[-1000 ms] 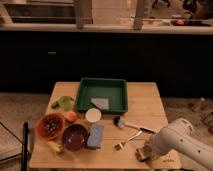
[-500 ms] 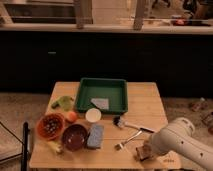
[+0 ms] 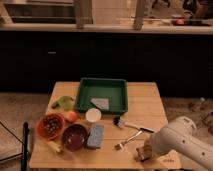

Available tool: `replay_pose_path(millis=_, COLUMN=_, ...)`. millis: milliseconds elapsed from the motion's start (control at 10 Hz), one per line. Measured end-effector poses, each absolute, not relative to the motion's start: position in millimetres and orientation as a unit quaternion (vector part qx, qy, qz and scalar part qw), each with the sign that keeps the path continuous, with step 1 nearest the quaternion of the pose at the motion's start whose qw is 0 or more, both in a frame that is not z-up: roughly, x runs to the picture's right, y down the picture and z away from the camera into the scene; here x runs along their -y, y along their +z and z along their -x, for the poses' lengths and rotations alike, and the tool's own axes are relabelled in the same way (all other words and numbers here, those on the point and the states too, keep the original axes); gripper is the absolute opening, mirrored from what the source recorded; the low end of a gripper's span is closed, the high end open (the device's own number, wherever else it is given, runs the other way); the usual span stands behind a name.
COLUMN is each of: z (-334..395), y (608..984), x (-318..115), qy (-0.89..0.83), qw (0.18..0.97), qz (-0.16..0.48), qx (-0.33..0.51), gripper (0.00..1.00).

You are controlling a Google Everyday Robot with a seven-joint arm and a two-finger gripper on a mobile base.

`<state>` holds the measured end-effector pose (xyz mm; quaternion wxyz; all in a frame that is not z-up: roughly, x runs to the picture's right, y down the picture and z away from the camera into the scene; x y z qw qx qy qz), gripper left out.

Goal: Place eraser in tray

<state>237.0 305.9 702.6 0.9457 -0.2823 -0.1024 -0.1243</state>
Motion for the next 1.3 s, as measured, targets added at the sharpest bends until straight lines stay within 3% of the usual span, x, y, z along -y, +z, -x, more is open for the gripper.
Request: replay_pose_path(millis=1300, z=-235.1, y=710.0, x=-333.3, qy=-0.156, qw=0.932, qz=0.303, qx=0.122, gripper=0.80)
